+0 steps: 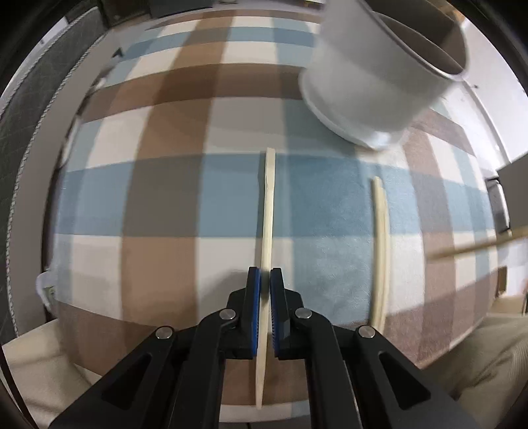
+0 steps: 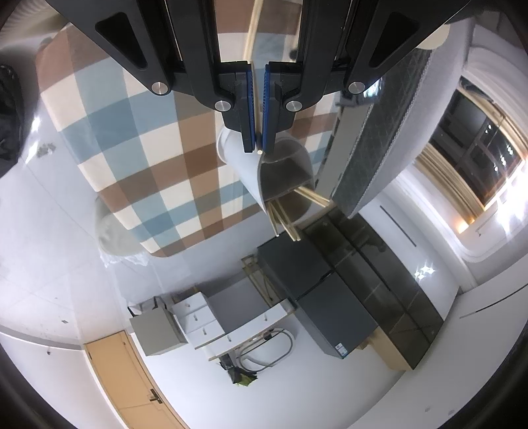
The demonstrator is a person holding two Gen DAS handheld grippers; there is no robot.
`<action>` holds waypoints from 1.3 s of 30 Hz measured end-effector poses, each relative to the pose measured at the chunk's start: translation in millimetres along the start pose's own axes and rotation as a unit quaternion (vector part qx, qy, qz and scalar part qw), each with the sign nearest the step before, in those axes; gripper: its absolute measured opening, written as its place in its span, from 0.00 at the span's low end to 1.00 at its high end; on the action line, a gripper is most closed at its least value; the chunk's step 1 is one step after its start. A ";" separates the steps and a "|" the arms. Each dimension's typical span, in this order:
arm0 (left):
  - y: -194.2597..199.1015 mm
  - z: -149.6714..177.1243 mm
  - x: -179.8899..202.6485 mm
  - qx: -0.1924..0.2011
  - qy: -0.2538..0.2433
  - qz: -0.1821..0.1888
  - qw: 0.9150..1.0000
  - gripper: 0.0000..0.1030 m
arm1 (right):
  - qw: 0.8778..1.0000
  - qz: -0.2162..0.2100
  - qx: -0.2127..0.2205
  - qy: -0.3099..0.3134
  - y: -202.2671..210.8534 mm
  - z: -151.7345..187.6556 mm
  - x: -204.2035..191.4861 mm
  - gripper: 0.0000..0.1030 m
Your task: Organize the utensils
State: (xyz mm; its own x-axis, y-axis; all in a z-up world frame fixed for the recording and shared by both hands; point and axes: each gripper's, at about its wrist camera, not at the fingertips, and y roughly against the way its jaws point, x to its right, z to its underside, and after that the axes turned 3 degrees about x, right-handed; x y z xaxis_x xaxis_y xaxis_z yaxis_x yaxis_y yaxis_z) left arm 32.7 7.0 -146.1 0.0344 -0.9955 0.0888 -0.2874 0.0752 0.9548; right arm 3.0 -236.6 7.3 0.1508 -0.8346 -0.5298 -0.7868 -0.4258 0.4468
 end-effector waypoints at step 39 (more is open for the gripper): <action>140.5 -13.5 0.3 0.308 0.029 0.100 0.946 0.02 | 0.997 0.028 -0.013 0.066 -8.0 16.3 -26.6 0.04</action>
State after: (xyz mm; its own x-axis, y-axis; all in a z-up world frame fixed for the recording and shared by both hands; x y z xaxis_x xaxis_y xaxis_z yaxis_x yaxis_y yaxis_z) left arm 5.2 18.0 -8.0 -0.0329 -0.9587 0.2825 -0.7967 0.1959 0.5718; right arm -4.4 -205.4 6.1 0.1867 -0.8952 -0.4046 -0.7806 -0.3853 0.4922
